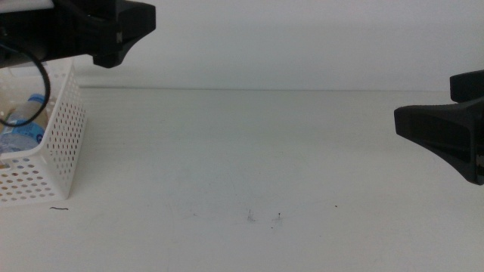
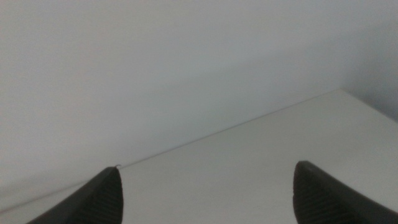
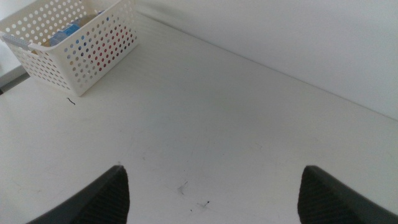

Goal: Use arms to grab the bottles and put them into the dustbin to the left of the table.

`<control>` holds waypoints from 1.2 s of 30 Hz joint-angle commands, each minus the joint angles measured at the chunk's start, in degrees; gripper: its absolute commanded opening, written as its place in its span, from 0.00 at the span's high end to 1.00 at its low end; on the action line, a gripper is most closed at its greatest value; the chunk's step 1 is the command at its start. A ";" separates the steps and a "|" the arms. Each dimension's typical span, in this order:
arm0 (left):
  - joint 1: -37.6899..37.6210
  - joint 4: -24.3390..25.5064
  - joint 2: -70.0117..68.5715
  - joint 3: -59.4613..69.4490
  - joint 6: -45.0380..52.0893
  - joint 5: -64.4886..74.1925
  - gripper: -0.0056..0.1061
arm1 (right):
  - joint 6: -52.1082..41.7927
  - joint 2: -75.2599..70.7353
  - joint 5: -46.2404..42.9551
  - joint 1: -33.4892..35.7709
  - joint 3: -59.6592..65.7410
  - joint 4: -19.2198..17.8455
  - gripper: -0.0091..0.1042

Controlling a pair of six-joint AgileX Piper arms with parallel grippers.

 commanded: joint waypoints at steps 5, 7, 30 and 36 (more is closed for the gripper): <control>-2.64 10.15 -1.20 0.13 -8.14 -4.01 0.11 | -0.24 -0.17 -0.42 0.10 -0.41 -0.17 0.10; -2.75 10.15 -1.20 0.13 -9.04 -5.19 0.11 | -0.24 -0.17 -0.42 0.10 -0.41 -0.17 0.10; -1.20 10.73 -8.05 9.76 -8.51 -8.40 0.11 | -0.24 -1.75 -12.13 -0.83 8.31 -0.21 0.10; 8.24 13.30 -23.59 28.72 -8.51 -11.66 0.11 | -0.24 -7.42 -34.11 -11.64 32.46 5.87 0.10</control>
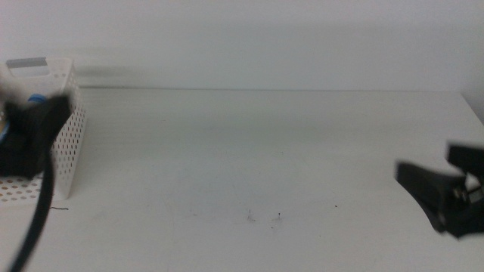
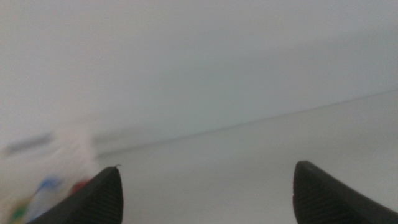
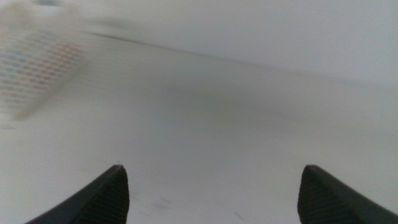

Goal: Use arms to grab the bottles and put them into the dustbin to the left of the table.

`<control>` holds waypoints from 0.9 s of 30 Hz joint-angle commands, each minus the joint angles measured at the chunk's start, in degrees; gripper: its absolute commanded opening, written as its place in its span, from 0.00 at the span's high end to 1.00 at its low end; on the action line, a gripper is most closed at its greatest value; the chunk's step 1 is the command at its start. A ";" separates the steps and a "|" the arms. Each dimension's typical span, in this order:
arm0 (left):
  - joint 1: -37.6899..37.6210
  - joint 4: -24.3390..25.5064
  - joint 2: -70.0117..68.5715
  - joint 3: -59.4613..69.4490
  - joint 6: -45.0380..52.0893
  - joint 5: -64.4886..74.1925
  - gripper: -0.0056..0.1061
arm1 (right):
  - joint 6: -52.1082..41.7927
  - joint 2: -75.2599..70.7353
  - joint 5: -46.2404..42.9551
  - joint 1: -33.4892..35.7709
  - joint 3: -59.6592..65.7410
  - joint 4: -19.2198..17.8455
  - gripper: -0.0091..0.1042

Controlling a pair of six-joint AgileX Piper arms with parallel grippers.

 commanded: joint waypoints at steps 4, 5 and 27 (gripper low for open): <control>8.75 0.83 -17.68 15.12 -0.47 -0.92 0.11 | -0.24 -11.11 -12.44 -12.85 18.70 -0.24 0.10; 10.20 0.83 -21.40 17.80 -0.47 -0.92 0.11 | -0.24 -13.84 -12.05 -15.16 20.54 -0.24 0.10; 15.58 -0.14 -36.84 35.29 -0.47 -4.06 0.11 | -0.24 -42.58 -0.56 -27.29 29.47 -6.38 0.10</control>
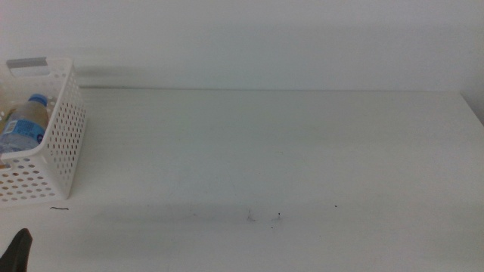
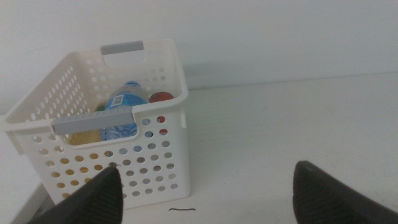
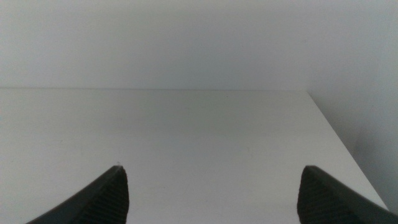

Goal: Use arms to grab the bottles and put them into the dustbin to the left of the table.

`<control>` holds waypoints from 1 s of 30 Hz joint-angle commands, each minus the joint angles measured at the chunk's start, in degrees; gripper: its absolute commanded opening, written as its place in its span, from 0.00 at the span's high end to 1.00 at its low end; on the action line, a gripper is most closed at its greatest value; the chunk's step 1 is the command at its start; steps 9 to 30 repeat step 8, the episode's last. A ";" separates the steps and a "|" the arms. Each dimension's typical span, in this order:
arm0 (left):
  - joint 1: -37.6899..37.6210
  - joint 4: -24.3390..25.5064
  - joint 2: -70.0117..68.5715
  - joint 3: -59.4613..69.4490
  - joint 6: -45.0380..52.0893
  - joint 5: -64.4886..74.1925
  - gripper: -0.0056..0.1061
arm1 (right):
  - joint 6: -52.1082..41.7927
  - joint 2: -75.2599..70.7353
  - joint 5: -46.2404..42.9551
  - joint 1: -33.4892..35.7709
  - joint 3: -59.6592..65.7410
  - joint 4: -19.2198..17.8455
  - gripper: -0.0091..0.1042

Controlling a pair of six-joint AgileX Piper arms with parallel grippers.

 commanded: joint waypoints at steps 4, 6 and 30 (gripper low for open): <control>0.02 -0.42 -0.23 -0.01 -0.47 -0.81 0.11 | -0.24 -0.28 -1.63 -0.47 0.20 -0.59 0.10; 0.02 -0.42 -0.23 -0.01 -0.47 -0.81 0.11 | -0.24 -0.28 -1.63 -0.47 0.20 -0.59 0.10; 0.02 -0.42 -0.23 -0.01 -0.47 -0.81 0.11 | -0.24 -0.28 -1.63 -0.47 0.20 -0.59 0.10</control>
